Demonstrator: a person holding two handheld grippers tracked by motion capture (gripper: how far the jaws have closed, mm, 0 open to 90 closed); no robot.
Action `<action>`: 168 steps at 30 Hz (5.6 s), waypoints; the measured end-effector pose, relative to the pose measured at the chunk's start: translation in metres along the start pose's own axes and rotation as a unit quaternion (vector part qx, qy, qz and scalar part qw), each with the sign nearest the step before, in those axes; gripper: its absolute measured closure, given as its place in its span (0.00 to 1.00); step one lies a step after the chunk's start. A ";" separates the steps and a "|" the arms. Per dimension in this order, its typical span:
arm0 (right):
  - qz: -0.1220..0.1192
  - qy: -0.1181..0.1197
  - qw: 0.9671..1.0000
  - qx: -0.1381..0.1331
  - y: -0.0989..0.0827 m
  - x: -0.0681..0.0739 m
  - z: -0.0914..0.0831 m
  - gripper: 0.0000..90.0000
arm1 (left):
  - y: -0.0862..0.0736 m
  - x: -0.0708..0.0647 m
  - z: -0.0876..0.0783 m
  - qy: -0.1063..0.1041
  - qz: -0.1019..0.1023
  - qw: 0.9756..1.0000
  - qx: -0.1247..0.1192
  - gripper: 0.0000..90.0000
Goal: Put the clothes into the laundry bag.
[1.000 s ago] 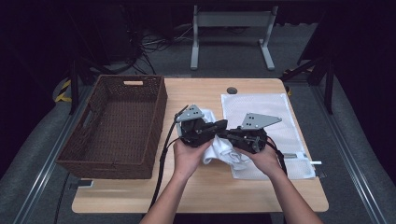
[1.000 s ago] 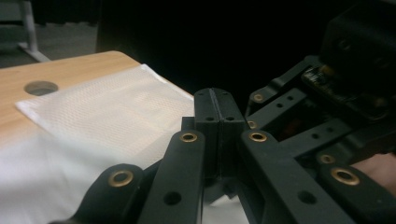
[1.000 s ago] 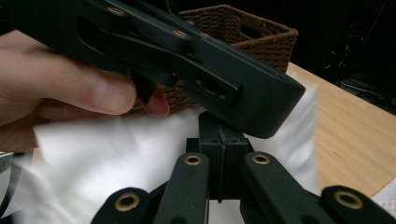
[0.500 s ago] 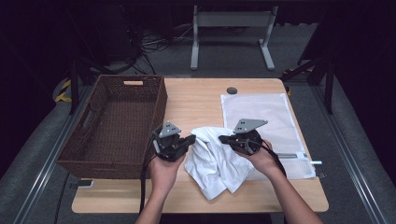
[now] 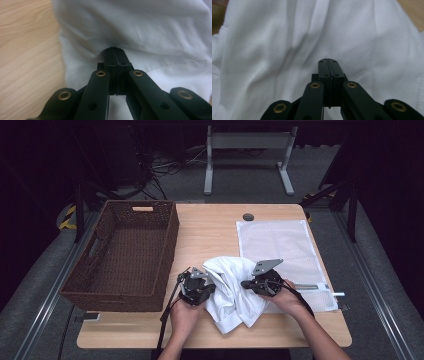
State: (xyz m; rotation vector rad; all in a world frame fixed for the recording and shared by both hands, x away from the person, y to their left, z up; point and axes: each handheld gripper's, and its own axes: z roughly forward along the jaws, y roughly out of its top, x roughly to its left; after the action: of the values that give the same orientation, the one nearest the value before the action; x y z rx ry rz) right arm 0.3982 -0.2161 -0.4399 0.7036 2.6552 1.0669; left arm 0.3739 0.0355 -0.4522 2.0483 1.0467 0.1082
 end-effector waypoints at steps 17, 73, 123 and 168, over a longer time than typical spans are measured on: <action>0.006 0.050 0.996 -0.078 0.017 0.015 -0.007 1.00 | 0.031 -0.008 -0.009 -0.093 0.001 0.991 -0.097 1.00; 0.036 -0.029 0.998 -0.040 0.007 -0.010 -0.018 1.00 | 0.046 0.006 -0.048 -0.029 0.095 0.995 -0.001 1.00; 0.086 -0.138 0.986 0.034 -0.098 -0.011 -0.092 1.00 | 0.027 -0.050 0.045 -0.109 0.192 0.968 0.121 1.00; 0.040 -0.079 0.993 0.076 -0.077 0.022 -0.063 1.00 | 0.044 -0.043 0.052 -0.088 0.182 0.973 0.111 1.00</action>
State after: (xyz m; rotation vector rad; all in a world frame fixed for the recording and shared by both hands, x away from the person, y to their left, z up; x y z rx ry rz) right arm 0.3294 -0.2915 -0.4476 0.8909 2.6104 0.7968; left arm 0.3957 -0.0419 -0.4444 2.3885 0.5873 -0.0041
